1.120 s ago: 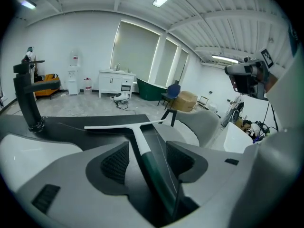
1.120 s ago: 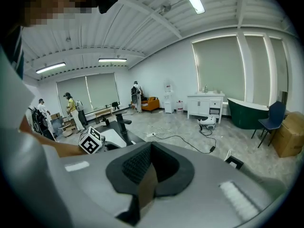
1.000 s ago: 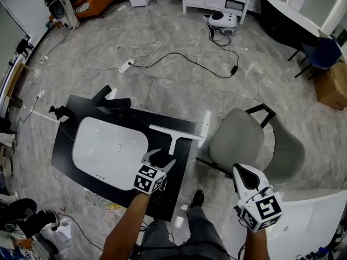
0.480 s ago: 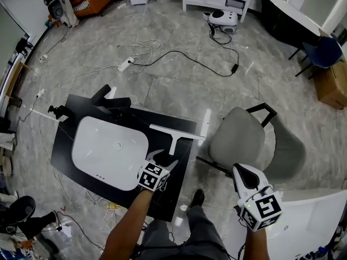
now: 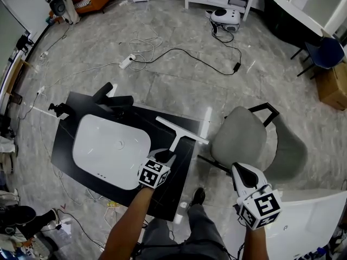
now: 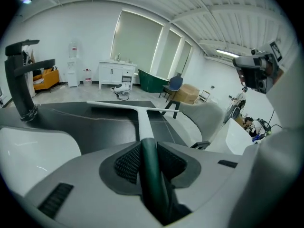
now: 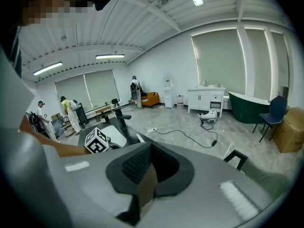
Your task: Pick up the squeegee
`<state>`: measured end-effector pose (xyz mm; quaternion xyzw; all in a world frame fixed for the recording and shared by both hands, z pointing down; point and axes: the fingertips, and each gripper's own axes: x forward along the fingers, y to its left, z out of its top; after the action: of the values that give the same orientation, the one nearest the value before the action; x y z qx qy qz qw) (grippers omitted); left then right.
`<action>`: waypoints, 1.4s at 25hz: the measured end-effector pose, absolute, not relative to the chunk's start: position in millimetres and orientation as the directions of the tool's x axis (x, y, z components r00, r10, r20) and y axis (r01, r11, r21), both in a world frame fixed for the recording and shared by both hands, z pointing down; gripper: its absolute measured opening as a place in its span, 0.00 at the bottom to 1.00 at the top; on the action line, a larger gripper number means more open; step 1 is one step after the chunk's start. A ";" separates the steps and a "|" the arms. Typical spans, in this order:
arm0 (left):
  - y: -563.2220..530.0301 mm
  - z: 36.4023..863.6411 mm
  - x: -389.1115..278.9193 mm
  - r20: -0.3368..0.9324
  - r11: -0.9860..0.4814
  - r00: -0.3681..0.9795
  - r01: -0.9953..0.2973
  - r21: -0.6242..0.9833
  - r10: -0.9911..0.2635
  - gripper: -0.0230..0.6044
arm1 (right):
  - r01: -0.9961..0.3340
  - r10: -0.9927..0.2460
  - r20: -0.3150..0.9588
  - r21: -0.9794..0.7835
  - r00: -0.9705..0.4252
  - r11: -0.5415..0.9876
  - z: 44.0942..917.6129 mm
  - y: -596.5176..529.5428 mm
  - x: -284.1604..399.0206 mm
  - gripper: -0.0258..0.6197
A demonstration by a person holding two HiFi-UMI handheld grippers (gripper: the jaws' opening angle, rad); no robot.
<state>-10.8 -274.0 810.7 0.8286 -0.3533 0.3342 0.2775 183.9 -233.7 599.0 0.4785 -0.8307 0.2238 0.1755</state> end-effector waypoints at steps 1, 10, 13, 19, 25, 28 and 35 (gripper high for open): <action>-275.0 810.3 -11.6 0.749 -0.594 0.526 -0.772 0.224 -0.402 0.20 | -0.874 -0.716 0.507 -0.204 -0.480 0.442 598.7 -234.1 183.4 0.05; -280.1 805.7 -24.7 0.724 -0.554 0.521 -0.800 0.229 -0.453 0.19 | -0.875 -0.710 0.519 -0.199 -0.476 0.441 597.9 -236.4 178.9 0.05; -278.0 800.3 -29.3 0.718 -0.555 0.531 -0.797 0.240 -0.451 0.19 | -0.872 -0.704 0.522 -0.200 -0.481 0.447 596.3 -236.5 173.6 0.05; -278.3 775.4 -44.2 0.678 -0.546 0.545 -0.801 0.247 -0.493 0.19 | -0.864 -0.696 0.521 -0.206 -0.494 0.459 592.6 -237.8 159.8 0.05; -278.5 748.1 -58.5 0.639 -0.537 0.553 -0.806 0.249 -0.534 0.19 | -0.858 -0.685 0.528 -0.205 -0.502 0.471 589.9 -236.4 148.8 0.05; -276.4 736.2 -64.8 0.626 -0.537 0.556 -0.807 0.247 -0.547 0.19 | -0.855 -0.679 0.532 -0.205 -0.506 0.477 587.7 -234.0 143.0 0.05; -274.1 709.7 -77.4 0.592 -0.526 0.561 -0.811 0.254 -0.579 0.19 | -0.852 -0.677 0.532 -0.195 -0.508 0.486 576.8 -231.4 134.7 0.05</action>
<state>-77.4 -274.1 709.7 0.8444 -0.4116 0.2241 0.2595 134.7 -231.4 576.8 0.4552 -0.8394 0.2227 0.1964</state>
